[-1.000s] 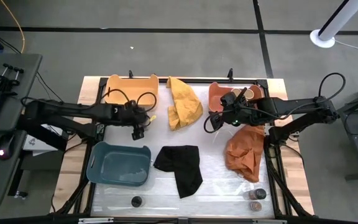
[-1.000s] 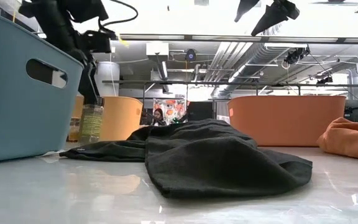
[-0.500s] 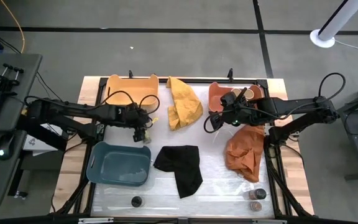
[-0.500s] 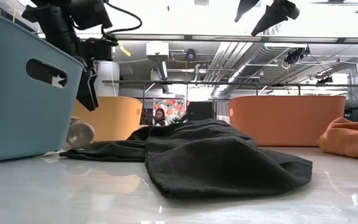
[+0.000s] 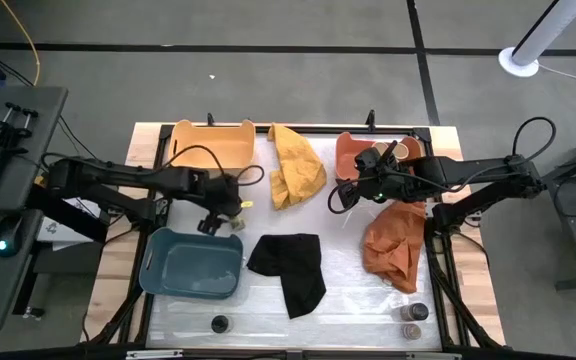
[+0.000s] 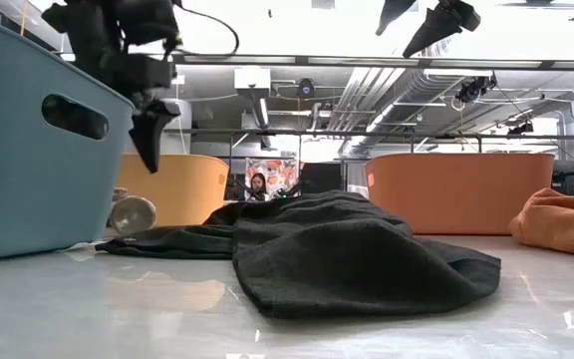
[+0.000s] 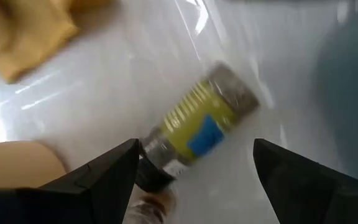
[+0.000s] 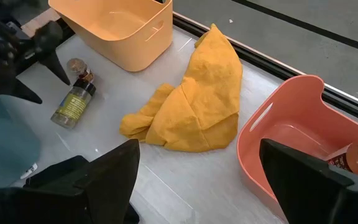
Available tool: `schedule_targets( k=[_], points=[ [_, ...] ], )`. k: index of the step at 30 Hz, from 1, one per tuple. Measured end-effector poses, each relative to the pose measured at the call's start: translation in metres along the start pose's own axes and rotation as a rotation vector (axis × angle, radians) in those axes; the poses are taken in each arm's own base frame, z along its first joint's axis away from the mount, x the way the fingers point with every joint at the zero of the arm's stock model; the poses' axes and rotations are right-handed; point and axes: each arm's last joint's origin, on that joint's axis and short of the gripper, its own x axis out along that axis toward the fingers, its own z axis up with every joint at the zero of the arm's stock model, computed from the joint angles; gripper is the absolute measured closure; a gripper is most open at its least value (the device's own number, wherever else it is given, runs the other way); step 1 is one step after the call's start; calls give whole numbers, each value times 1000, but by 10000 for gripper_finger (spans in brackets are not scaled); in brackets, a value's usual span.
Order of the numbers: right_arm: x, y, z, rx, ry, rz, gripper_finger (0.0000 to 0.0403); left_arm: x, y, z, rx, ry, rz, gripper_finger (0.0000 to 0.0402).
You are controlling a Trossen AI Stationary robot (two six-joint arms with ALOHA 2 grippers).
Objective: Sort spices by type
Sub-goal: Put the top black spice bottle into the yellow bin
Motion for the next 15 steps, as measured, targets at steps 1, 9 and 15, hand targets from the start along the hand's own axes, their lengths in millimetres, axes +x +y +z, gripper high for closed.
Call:
schedule_targets(
  k=[1, 9, 15],
  points=[
    [0, 0, 0, 0, 0, 0, 75, 3, -1, 0, 40, 24, -8, 101],
    [0, 0, 0, -1, -2, -4, 75, 27, -12, 17, 224, 67, 9, 101],
    [3, 2, -1, -7, 4, -10, 75, 50, -20, 21, 302, 147, -36, 101]
  ],
)
